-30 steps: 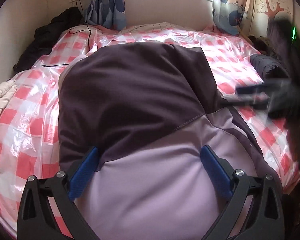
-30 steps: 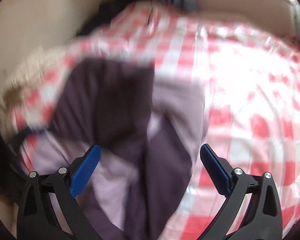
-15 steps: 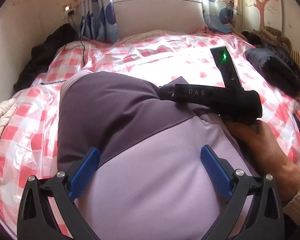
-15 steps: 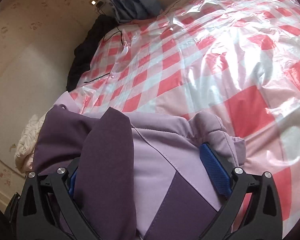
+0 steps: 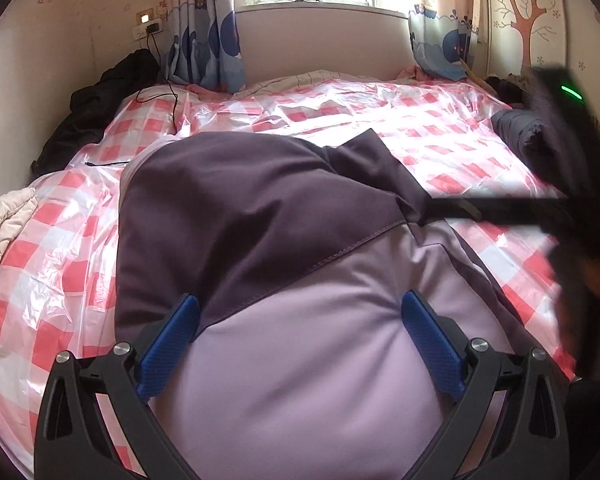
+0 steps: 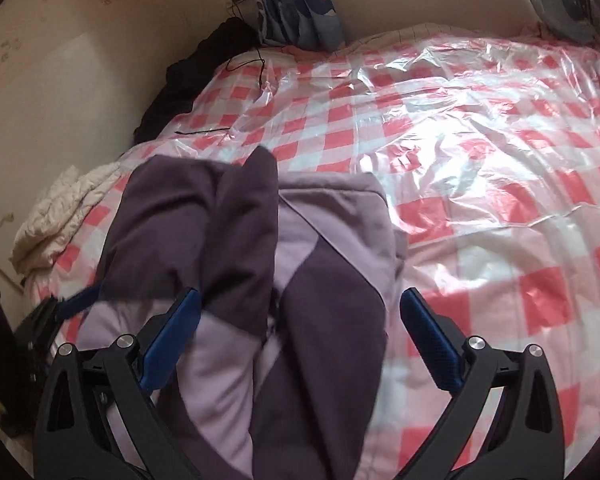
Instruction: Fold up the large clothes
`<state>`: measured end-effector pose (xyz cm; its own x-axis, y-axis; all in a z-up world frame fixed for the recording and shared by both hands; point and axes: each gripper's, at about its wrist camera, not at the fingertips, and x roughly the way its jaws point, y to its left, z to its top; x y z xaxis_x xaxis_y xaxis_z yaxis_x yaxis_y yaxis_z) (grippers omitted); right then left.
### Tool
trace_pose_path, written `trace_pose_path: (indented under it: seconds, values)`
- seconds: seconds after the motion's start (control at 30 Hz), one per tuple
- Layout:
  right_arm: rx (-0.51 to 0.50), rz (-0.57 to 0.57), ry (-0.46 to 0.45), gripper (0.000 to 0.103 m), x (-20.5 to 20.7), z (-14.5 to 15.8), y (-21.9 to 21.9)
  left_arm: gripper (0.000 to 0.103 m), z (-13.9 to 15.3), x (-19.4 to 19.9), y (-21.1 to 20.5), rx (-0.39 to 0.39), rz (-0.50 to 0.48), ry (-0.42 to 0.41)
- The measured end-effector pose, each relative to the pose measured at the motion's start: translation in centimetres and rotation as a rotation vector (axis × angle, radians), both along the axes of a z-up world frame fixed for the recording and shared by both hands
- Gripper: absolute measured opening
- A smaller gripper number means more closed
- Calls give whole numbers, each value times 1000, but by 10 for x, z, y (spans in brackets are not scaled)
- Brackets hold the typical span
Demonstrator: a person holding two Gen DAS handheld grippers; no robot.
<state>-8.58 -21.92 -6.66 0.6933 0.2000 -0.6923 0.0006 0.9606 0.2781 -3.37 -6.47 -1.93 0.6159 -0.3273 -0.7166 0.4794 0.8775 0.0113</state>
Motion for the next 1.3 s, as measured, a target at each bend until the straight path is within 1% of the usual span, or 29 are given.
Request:
trace_pose_path:
  seconds: [0.07, 0.1, 0.2, 0.27, 0.33, 0.4, 0.5, 0.57, 0.6, 0.67, 0.7, 0.73, 0.77, 0.8, 0.83, 0.87, 0.93, 0.97, 1.0, 1.03, 1.07, 1.1, 1.13, 1.17, 1.2, 1.23, 1.27, 1.3]
  values:
    - [-44, 9, 38, 96, -14, -13, 5, 96, 0, 0, 0, -1, -1, 1]
    - [-47, 14, 64, 96, -17, -26, 6, 96, -1, -1, -2, 7, -2, -2]
    - [11, 11, 91, 96, -14, -47, 5, 96, -3, -2, -6, 40, -1, -16]
    - [1, 13, 106, 96, -10, -51, 9, 96, -5, -1, -7, 52, 5, -16]
    - [-50, 25, 114, 96, -3, -56, 18, 96, -8, 1, -8, 59, 14, -13]
    - [-68, 34, 126, 96, 4, -59, 22, 96, -12, 4, -10, 72, 23, -10]
    - [-32, 32, 152, 96, 4, -61, 20, 96, -13, 5, -9, 70, 23, -2]
    - [4, 9, 173, 96, 1, -54, 14, 97, -12, 3, -8, 69, 22, -10]
    - [6, -20, 163, 96, -10, -44, 14, 97, -11, 3, -6, 64, 21, -9]
    - [0, -38, 108, 96, -37, -29, 17, 97, -10, 4, 0, 39, 22, -1]
    - [17, -56, 101, 96, -51, -28, 17, 97, -9, 5, 2, 32, 21, 1]
    - [34, -66, 119, 96, -57, -34, 17, 97, -9, 5, 3, 23, 21, 3]
    - [58, -74, 151, 96, -60, -46, 18, 97, -10, 5, 2, 22, 19, 5]
    - [93, -73, 178, 96, -58, -62, 18, 97, -10, 5, 0, 35, 15, 3]
    - [94, -66, 188, 96, -54, -68, 18, 97, -11, 3, -5, 59, 15, -4]
    - [79, -54, 198, 96, -49, -68, 18, 97, -11, 3, -8, 81, 17, -9]
    - [-2, -41, 226, 96, -43, -52, 22, 97, -4, 3, -7, 89, 10, 15]
    - [-78, -53, 203, 96, -47, -37, 27, 97, 5, 0, -1, 72, 20, 38]
    - [-152, -57, 142, 96, -57, -17, 35, 97, 14, -5, 6, 42, 41, 54]
    - [-182, -41, 65, 96, -70, -1, 43, 97, 19, -10, 14, 13, 53, 66]
    - [-207, -32, 20, 96, -81, 7, 50, 97, 22, -17, 23, -19, 65, 85]
    - [-231, -32, 22, 96, -86, 6, 57, 97, 21, -22, 28, -25, 69, 103]
    - [-255, -17, 57, 96, -86, -4, 64, 97, 19, -27, 32, -28, 71, 114]
    - [-278, 3, 134, 96, -79, -25, 70, 97, 16, -34, 35, -33, 75, 122]
    - [-252, 13, 184, 96, -71, -40, 66, 97, 14, -40, 37, -32, 78, 129]
    - [-199, 11, 210, 96, -66, -52, 59, 97, 12, -48, 39, -24, 85, 129]
    - [-154, 5, 227, 96, -65, -55, 53, 97, 12, -55, 41, -18, 92, 130]
    - [-134, 4, 241, 96, -63, -54, 49, 97, 12, -65, 47, -32, 105, 152]
